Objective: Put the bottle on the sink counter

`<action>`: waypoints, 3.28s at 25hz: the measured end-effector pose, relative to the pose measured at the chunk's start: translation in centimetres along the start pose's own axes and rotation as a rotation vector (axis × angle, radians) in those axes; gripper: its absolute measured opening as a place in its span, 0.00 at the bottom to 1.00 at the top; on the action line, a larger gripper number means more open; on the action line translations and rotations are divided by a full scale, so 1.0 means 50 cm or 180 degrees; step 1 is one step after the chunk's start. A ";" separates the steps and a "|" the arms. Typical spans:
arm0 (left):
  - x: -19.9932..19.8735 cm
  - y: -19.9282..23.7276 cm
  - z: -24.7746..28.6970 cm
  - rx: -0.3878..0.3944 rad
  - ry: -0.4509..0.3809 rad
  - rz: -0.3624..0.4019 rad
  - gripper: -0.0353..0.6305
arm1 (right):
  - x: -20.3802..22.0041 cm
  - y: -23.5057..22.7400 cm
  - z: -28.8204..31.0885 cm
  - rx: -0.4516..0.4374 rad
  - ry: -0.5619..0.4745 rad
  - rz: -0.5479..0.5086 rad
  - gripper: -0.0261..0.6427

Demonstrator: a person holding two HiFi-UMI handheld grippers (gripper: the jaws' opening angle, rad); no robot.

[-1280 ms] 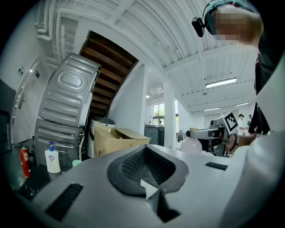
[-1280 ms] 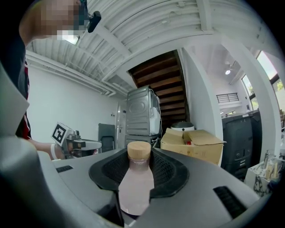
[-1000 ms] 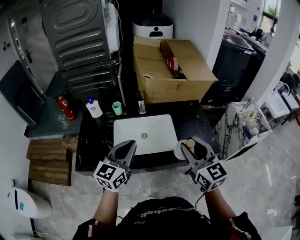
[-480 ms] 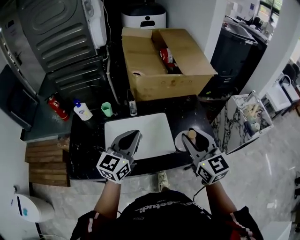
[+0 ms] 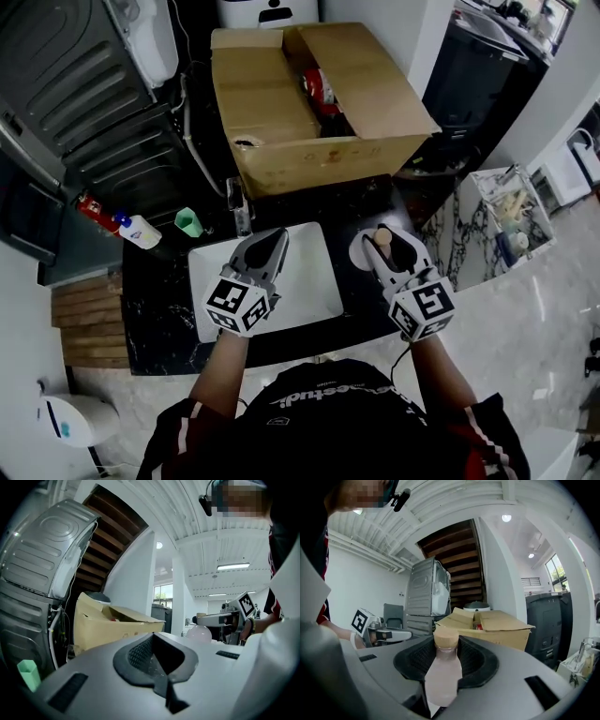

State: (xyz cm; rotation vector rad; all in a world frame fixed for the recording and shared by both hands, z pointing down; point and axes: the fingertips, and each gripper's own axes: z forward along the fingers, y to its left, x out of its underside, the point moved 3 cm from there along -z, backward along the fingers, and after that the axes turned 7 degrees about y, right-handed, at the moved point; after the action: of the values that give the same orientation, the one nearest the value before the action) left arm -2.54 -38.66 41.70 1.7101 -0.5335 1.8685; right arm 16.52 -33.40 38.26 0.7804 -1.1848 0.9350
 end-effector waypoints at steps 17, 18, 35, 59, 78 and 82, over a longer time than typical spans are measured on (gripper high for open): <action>0.147 0.145 0.307 -0.0138 0.0116 -0.0087 0.07 | 0.217 -0.244 0.345 0.0250 0.0208 -0.0009 0.29; 0.155 0.151 0.318 -0.0151 0.0126 -0.0086 0.07 | 0.232 -0.251 0.363 0.0251 0.0227 0.0002 0.29; 0.254 0.210 0.382 -0.0209 0.0325 -0.0214 0.07 | 0.364 -0.298 0.512 0.0207 0.0512 -0.0037 0.29; 0.135 0.142 0.065 -0.0450 0.0206 -0.0058 0.07 | 0.212 -0.175 0.258 0.0323 0.0252 0.0015 0.37; 0.062 -0.002 -0.467 -0.0798 0.0089 -0.0101 0.07 | 0.049 0.283 -0.081 -0.0211 0.0012 -0.0024 0.12; 0.052 -0.041 -0.516 -0.0746 0.0076 -0.0131 0.07 | 0.034 0.364 -0.130 -0.0357 0.0004 -0.0054 0.11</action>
State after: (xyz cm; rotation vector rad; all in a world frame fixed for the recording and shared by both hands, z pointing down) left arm -21.33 -20.70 41.18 1.5324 -0.6741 1.7211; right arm 2.82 -19.67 38.93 0.6987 -1.2171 0.8475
